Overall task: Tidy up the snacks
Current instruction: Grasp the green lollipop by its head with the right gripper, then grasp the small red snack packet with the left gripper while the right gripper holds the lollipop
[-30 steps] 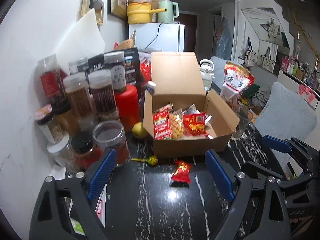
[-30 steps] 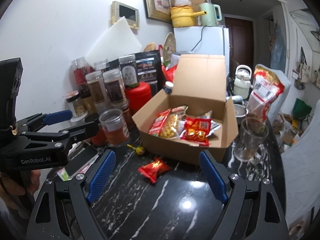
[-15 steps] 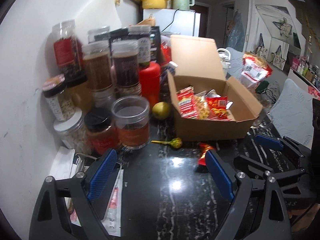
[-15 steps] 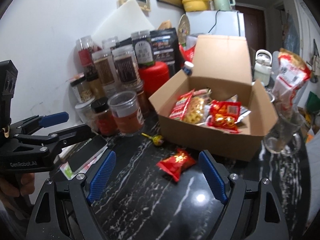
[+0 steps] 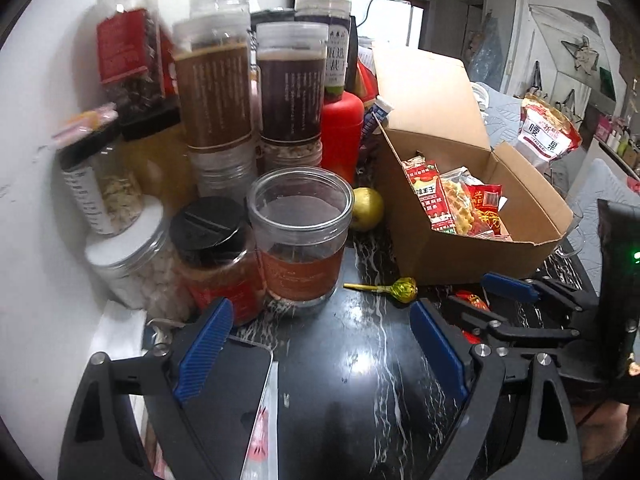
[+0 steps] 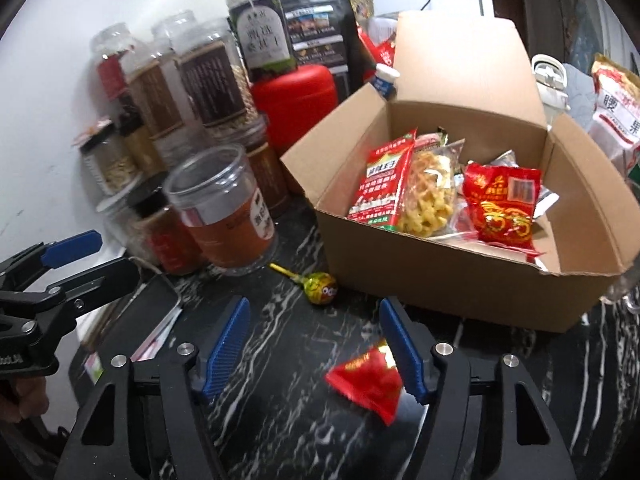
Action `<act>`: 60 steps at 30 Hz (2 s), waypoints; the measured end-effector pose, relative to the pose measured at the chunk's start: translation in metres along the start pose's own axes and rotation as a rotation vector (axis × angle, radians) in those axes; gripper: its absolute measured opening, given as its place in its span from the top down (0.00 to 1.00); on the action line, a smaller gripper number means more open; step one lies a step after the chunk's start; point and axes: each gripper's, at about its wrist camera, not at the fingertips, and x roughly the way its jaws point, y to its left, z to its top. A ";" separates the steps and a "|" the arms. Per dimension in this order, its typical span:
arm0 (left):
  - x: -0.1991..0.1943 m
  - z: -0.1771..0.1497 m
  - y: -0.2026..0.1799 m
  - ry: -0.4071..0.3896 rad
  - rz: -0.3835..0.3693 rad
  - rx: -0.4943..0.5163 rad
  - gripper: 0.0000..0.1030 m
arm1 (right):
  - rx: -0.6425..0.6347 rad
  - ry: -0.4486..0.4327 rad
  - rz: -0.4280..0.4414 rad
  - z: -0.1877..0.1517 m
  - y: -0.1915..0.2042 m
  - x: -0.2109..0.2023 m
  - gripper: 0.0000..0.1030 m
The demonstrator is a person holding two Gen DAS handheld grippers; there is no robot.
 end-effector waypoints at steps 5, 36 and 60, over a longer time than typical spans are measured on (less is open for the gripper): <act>0.020 0.007 0.003 0.009 -0.022 0.016 0.12 | -0.008 0.046 -0.019 0.004 0.002 0.026 0.43; 0.033 0.003 0.005 0.062 -0.054 -0.025 0.12 | -0.060 0.089 -0.015 -0.011 0.015 0.025 0.73; 0.055 -0.018 -0.115 0.109 -0.178 0.070 0.12 | 0.125 0.028 -0.134 -0.064 -0.098 -0.071 0.73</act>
